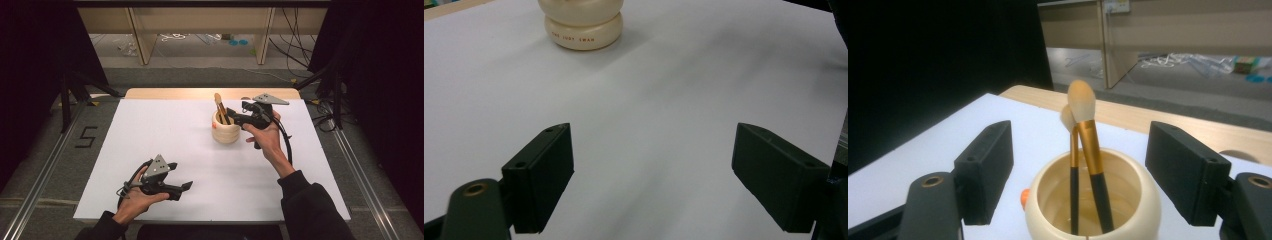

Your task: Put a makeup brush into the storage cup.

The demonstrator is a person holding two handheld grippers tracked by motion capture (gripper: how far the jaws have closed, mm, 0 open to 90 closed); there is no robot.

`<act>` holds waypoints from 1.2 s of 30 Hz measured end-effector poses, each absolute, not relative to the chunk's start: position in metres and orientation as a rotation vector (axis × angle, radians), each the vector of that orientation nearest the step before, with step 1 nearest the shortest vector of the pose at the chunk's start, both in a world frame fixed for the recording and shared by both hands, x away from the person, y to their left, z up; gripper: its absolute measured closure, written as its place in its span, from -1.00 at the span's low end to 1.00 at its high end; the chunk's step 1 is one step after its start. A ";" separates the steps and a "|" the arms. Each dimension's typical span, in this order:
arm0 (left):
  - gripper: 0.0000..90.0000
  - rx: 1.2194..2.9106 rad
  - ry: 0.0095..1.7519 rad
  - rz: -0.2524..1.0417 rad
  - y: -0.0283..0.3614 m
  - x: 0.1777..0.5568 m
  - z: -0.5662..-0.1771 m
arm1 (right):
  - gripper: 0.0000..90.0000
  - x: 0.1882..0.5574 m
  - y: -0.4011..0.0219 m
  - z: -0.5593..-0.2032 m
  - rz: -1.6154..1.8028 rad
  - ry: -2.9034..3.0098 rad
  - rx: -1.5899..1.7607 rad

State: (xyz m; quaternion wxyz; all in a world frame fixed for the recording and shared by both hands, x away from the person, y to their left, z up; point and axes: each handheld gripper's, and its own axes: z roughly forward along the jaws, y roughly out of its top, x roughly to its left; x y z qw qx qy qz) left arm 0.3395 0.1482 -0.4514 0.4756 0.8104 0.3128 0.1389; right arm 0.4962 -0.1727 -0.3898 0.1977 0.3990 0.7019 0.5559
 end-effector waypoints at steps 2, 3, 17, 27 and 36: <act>-0.63 1.980 0.756 0.333 0.149 0.340 -0.451 | -0.38 0.492 -0.173 -0.388 1.543 1.984 1.123; -0.63 1.983 0.758 0.335 0.149 0.340 -0.451 | -0.38 0.492 -0.173 -0.388 1.551 1.978 1.111; -0.63 1.963 0.789 0.336 0.151 0.340 -0.450 | -0.47 0.470 -0.173 -0.392 1.554 2.022 1.098; -0.63 1.906 0.830 0.341 0.148 0.339 -0.450 | -0.50 0.451 -0.176 -0.401 1.547 2.043 1.087; -0.63 1.901 0.834 0.341 0.148 0.339 -0.450 | -0.52 0.434 -0.177 -0.408 1.552 2.061 1.061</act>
